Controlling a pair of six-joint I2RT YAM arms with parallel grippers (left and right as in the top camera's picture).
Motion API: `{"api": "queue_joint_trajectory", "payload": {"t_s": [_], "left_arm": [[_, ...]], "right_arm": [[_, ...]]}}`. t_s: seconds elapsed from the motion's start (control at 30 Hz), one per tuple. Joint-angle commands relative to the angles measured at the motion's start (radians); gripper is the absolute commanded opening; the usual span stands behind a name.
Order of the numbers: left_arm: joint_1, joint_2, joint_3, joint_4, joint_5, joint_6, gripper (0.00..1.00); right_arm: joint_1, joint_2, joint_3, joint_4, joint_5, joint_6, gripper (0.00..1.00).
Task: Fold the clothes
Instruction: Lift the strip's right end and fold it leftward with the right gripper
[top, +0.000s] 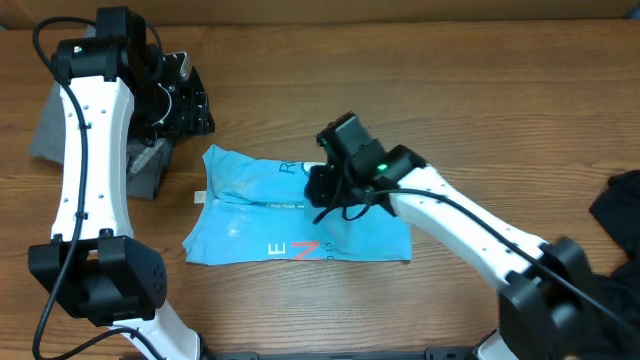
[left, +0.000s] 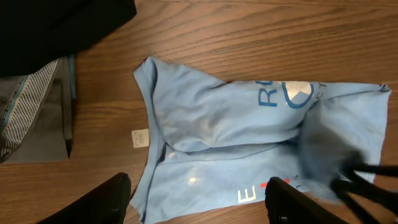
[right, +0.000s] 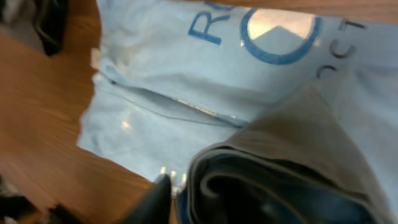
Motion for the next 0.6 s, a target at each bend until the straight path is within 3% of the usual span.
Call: {"api": "queue_joint_trajectory", "payload": {"t_s": [0.0,0.4,0.57], "left_arm": [[0.010,-0.005,0.021,0.000,0.012,0.008,0.72],[0.010,-0.004,-0.082,-0.015,-0.029,0.015,0.76],[0.006,-0.004,-0.247,0.043,0.007,0.016,0.74]], "right_arm": [[0.002,0.023,0.021,0.015,0.002,0.013,0.46],[-0.103,-0.109,0.024,-0.105,0.014,-0.019,0.47],[-0.119,-0.095,-0.020,-0.166,0.015,0.002,0.13]]}}
